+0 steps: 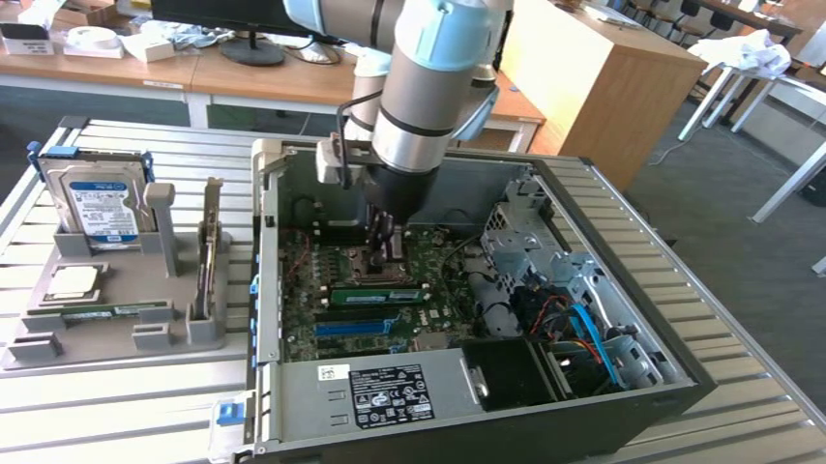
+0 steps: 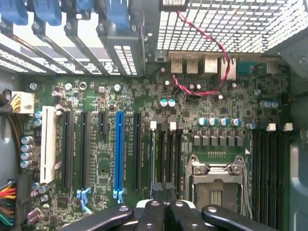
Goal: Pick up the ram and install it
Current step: 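Press down the ram until it locks into place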
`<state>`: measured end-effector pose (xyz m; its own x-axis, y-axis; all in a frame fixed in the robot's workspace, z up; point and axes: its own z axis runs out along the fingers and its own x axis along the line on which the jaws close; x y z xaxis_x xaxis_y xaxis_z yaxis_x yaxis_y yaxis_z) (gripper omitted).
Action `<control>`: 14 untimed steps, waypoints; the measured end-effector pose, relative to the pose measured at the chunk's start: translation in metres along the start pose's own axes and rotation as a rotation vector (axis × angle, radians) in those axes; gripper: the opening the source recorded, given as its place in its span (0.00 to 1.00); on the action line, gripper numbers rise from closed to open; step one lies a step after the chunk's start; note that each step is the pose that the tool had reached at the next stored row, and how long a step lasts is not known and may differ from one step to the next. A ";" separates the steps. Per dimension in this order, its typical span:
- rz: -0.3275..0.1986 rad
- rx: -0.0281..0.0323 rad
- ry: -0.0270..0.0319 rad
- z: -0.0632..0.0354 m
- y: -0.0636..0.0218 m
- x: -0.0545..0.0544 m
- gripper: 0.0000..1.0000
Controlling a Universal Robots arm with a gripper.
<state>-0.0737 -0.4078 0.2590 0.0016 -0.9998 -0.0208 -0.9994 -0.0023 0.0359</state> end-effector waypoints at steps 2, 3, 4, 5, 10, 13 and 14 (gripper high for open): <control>0.000 0.0000 -0.0001 0.0001 0.0028 0.000 0.10; 0.000 0.0000 0.0000 0.0002 0.0042 0.000 0.10; 0.000 0.0001 0.0000 0.0002 0.0055 0.000 0.10; 0.000 0.0001 -0.0001 0.0003 0.0067 0.000 0.10; 0.000 0.0000 0.0000 0.0003 0.0088 0.000 0.10; 0.000 0.0002 -0.0002 0.0010 0.0088 0.000 0.10; 0.000 0.0001 -0.0001 0.0016 0.0087 0.000 0.10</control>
<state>-0.0825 -0.4078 0.2578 0.0015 -0.9998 -0.0209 -0.9994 -0.0023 0.0358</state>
